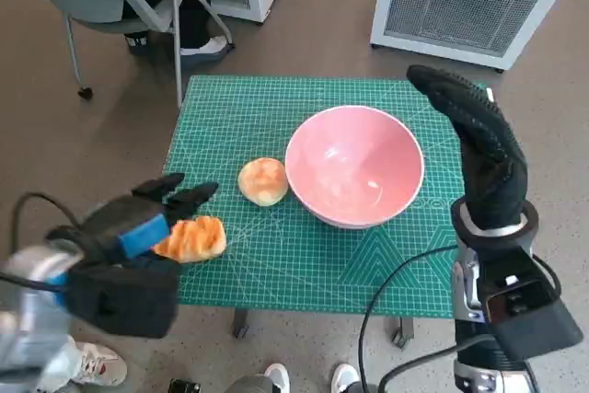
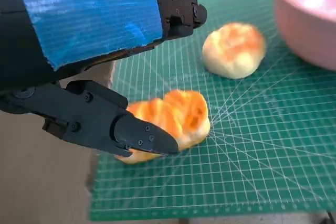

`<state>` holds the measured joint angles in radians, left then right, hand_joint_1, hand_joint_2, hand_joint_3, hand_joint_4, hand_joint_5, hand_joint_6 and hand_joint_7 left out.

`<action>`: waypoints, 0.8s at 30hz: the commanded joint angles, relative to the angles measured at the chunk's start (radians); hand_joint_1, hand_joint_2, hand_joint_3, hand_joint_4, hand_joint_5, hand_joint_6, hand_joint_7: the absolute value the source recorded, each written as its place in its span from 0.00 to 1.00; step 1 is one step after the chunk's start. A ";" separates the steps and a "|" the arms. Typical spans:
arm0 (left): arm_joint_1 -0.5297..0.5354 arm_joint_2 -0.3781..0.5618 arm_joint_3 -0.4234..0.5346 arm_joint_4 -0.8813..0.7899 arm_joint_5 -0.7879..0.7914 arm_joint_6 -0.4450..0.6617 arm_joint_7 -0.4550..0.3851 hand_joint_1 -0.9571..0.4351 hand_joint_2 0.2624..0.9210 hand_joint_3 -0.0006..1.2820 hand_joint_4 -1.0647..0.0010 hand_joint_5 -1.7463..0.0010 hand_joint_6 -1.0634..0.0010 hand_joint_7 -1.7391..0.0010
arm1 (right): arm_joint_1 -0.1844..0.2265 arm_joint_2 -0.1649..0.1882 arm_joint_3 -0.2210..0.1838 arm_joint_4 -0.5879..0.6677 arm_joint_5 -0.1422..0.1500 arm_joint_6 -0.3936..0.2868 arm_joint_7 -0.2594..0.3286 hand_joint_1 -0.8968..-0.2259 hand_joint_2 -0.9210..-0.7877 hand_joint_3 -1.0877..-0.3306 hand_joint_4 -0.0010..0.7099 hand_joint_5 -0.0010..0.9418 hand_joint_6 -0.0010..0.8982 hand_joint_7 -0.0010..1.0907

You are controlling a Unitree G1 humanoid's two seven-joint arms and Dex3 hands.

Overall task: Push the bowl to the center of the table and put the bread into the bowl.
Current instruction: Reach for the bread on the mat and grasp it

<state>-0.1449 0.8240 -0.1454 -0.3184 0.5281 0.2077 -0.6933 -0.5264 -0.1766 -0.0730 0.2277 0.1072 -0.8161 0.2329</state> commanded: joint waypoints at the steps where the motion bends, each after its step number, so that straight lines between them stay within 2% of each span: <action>1: -0.028 -0.050 -0.056 0.062 0.071 0.024 0.045 0.42 0.95 0.00 0.98 1.00 0.90 1.00 | 0.033 -0.005 0.005 -0.013 0.001 0.020 0.006 0.51 0.00 0.48 0.41 0.00 0.00 0.65; 14: -0.076 -0.147 -0.134 0.270 0.114 0.030 0.112 0.43 0.97 0.00 0.93 0.99 0.87 0.99 | 0.046 -0.015 0.002 -0.035 0.003 0.030 0.008 0.49 0.00 0.49 0.42 0.00 0.00 0.65; 20: -0.082 -0.166 -0.148 0.345 0.113 0.017 0.144 0.45 0.99 0.00 0.85 0.99 0.80 0.99 | 0.050 -0.019 0.001 -0.039 0.005 0.027 0.009 0.49 0.00 0.49 0.41 0.00 0.00 0.65; 24: -0.086 -0.172 -0.155 0.381 0.114 0.005 0.166 0.50 1.00 0.00 0.74 0.99 0.70 0.98 | 0.049 -0.020 0.001 -0.037 0.004 0.024 0.009 0.49 0.00 0.49 0.41 0.00 0.00 0.65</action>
<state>-0.2342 0.6583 -0.2857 0.0251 0.6310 0.2164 -0.5385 -0.4968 -0.1892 -0.0739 0.1895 0.1139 -0.7978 0.2334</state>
